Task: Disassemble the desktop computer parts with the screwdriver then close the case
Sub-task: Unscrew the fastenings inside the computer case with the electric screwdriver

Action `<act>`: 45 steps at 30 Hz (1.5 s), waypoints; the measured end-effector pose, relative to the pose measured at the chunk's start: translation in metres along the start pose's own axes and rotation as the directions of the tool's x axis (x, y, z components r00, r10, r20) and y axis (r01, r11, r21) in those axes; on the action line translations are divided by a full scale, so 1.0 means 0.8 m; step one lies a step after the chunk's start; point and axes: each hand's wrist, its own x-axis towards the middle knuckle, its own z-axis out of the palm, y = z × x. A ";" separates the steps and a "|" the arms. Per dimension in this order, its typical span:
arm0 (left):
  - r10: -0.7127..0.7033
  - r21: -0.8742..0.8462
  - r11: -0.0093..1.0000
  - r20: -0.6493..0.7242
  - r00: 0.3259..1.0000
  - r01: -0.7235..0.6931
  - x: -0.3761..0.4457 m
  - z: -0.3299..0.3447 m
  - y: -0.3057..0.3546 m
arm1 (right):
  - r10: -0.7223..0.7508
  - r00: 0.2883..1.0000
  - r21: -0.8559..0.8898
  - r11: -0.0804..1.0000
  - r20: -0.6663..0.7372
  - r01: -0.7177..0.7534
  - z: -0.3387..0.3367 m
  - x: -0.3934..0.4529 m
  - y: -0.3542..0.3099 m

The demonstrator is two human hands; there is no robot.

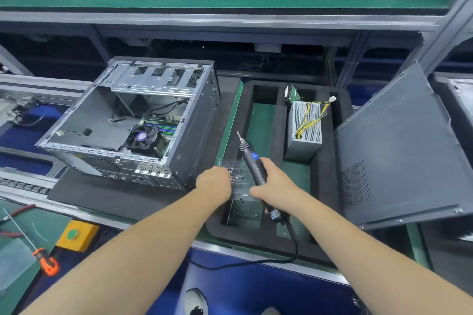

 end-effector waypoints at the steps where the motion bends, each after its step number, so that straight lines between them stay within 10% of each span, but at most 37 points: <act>1: -0.004 -0.012 1.000 0.007 1.000 0.004 0.001 0.000 0.000 | 0.002 1.000 0.010 1.000 0.001 -0.002 -0.001 0.000 0.000; 9: 0.011 -0.061 0.998 0.050 0.999 -0.008 0.000 -0.011 0.003 | 0.000 1.000 0.001 1.000 0.001 0.000 -0.008 0.002 -0.009; 12: 0.038 -0.342 0.938 -0.037 0.999 -0.048 0.005 -0.055 0.000 | -0.033 0.999 -0.021 0.999 -0.016 0.032 -0.015 0.006 -0.029; 15: -0.107 -0.964 0.266 -0.047 0.993 -0.017 0.009 -0.121 -0.012 | -0.092 0.995 -0.008 0.996 -0.032 0.092 -0.025 0.006 -0.067; 17: -0.164 -0.986 -0.165 0.017 0.986 -0.011 0.005 -0.162 -0.028 | -0.144 0.989 -0.018 0.989 -0.033 0.144 -0.029 0.003 -0.097; 20: -0.207 -0.901 -0.426 0.013 0.978 -0.078 0.000 -0.204 -0.055 | -0.232 0.972 -0.060 0.971 -0.023 0.230 -0.025 -0.007 -0.142; 45: -0.302 -0.830 -0.504 -0.088 0.949 -0.238 -0.029 -0.267 -0.151 | -0.427 0.903 -0.095 0.898 0.058 0.430 0.018 -0.030 -0.251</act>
